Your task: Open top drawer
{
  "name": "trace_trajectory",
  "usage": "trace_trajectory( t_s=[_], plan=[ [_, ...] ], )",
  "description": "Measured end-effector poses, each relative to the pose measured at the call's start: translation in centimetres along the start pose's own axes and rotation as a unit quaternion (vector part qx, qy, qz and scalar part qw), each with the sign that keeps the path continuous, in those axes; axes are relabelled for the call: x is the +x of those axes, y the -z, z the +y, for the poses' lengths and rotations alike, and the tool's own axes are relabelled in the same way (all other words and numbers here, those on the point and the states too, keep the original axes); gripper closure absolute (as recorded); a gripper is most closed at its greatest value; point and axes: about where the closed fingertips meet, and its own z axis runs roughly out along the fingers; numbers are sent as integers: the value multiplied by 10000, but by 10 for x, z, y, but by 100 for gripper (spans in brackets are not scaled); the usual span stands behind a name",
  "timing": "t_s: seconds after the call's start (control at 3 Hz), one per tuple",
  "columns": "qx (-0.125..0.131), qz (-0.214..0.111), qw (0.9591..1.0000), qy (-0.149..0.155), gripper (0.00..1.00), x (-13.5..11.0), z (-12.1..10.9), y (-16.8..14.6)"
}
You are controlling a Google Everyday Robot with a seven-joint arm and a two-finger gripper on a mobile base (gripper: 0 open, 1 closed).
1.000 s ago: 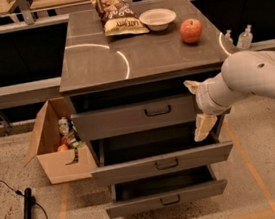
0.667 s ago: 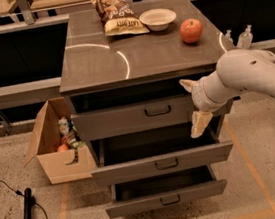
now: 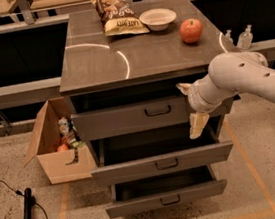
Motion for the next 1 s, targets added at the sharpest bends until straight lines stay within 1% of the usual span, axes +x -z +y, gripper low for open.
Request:
trace_trajectory(
  t_s=[0.33,0.67,1.0],
  plan=[
    [78,115,9998,124,0,-2,-10,-8],
    [60,287,9994,169,0,2,-14,-18],
    [-4,440,9989,154,0,9,-14,-29]
  ],
)
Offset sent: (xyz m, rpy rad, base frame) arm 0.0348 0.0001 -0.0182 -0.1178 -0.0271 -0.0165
